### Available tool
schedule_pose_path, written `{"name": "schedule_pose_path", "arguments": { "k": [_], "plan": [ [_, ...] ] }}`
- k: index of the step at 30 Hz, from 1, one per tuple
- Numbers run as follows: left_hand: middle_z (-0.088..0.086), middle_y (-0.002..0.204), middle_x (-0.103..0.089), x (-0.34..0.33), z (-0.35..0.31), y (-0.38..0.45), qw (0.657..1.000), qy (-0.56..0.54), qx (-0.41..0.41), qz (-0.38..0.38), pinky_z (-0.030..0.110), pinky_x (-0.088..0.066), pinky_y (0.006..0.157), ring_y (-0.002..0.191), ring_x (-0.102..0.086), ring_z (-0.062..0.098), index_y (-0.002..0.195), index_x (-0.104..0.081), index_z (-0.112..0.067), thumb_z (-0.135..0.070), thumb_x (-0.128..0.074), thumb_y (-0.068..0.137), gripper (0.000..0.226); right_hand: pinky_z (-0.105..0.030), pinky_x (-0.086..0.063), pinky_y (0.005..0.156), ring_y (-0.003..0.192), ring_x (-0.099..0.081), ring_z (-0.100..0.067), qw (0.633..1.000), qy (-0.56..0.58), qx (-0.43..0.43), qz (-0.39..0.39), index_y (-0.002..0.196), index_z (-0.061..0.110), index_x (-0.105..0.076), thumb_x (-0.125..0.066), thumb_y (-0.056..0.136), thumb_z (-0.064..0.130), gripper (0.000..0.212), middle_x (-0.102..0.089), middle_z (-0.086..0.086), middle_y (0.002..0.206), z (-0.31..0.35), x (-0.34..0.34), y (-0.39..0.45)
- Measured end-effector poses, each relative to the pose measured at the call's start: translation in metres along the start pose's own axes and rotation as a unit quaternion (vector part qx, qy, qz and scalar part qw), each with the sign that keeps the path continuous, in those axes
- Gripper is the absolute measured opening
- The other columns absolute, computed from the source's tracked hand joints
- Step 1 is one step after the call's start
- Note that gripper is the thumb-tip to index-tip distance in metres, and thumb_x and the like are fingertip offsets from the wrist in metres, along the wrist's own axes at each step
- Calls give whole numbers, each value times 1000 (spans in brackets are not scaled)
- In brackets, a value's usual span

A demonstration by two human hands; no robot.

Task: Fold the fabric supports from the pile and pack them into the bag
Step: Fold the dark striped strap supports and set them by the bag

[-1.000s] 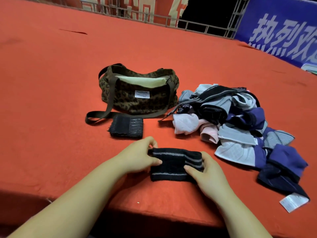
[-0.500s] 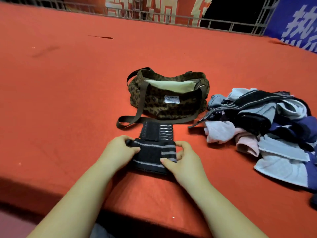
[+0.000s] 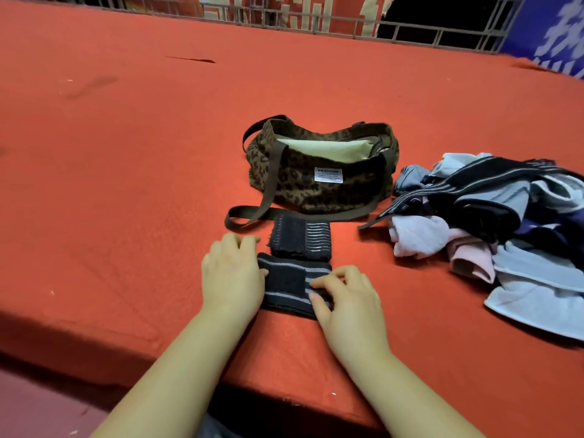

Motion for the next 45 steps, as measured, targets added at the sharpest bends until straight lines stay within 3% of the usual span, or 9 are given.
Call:
{"name": "schedule_pose_path", "arguments": {
  "k": [4, 8, 12, 22, 32, 36, 39, 42, 45],
  "plan": [
    [1, 78, -62, 0, -16, -14, 981, 5, -196, -12, 36, -48, 56, 67, -61, 27, 90, -74, -17, -16, -37, 71, 42, -30, -51, 67, 79, -65, -18, 996, -61, 70, 15, 86, 27, -74, -44, 76, 32, 32, -68, 8, 91, 9, -2, -5],
    [-1, 110, -58, -2, -18, -19, 988, 5, -113, 108, 35, -48, 81, 102, -58, 24, 121, -62, -22, -12, -37, 84, 46, -36, -50, 86, 100, -66, -19, 986, -86, 62, 128, 109, 29, -70, -37, 80, 38, 45, -68, 6, 114, 0, -2, -17],
    [2, 120, -52, 10, -60, -4, 977, 130, -101, 135, 33, -42, 87, 113, -54, 23, 119, -56, -20, -23, -41, 93, 30, -31, -6, 115, 143, -20, -11, 965, -16, 59, 254, 143, 37, -35, -4, 72, 59, 80, -26, 12, 154, -10, 10, -14],
    [4, 137, -49, -26, -171, 40, 960, -183, -122, 172, 28, -31, 107, 128, -44, 19, 134, -50, -17, -21, -52, 90, 45, -45, -51, 82, 90, -67, -29, 993, -101, 38, -49, 97, 13, -72, -61, 62, 21, 38, -72, -4, 97, -102, 127, 61],
    [6, 134, -55, -50, -202, 109, 957, -202, -21, 205, 26, -40, 94, 121, -52, 21, 136, -47, -14, -28, -61, 86, 54, -35, -31, 100, 120, -46, -24, 971, -237, 16, -22, 124, 21, -59, -58, 80, 17, 44, -59, 2, 124, -152, 175, 149],
    [2, 91, -69, -71, -198, 119, 943, -243, 25, 228, 24, -43, 65, 81, -63, 18, 95, -65, -21, -25, -60, 85, 13, -34, -28, 102, 121, -44, -22, 959, -284, -8, 3, 125, 27, -56, -53, 81, 15, 46, -56, 5, 125, -164, 165, 169],
    [-4, 55, -51, -75, -190, 124, 934, -307, 43, 178, 25, -31, 49, 54, -45, 12, 57, -52, -18, -18, -54, 91, 34, -34, -30, 100, 119, -45, -22, 958, -284, -24, 9, 123, 27, -58, -53, 82, 15, 44, -59, 4, 122, -169, 160, 176],
    [-1, 55, -49, -73, -185, 122, 912, -383, 54, 140, 29, -29, 53, 58, -42, 14, 59, -55, -9, -16, -54, 92, 34, -40, -35, 100, 108, -54, -26, 955, -290, 9, -55, 110, 21, -65, -63, 75, 12, 36, -64, 0, 109, -157, 160, 176],
    [-7, 53, -49, -76, -180, 117, 890, -434, 60, 128, 26, -30, 53, 56, -40, 10, 58, -56, -14, -17, -57, 92, 34, -38, -51, 68, 73, -63, -28, 970, -162, 132, -127, 81, 17, -69, -60, 69, 20, 15, -67, -2, 76, -117, 144, 158]
  ]
}}
Point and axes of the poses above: each hand's wrist, its own y-axis towards the middle knuckle, its own x-axis out of the back of the hand, z = x × y, the point moved 4 cm from there along y, towards the middle knuckle
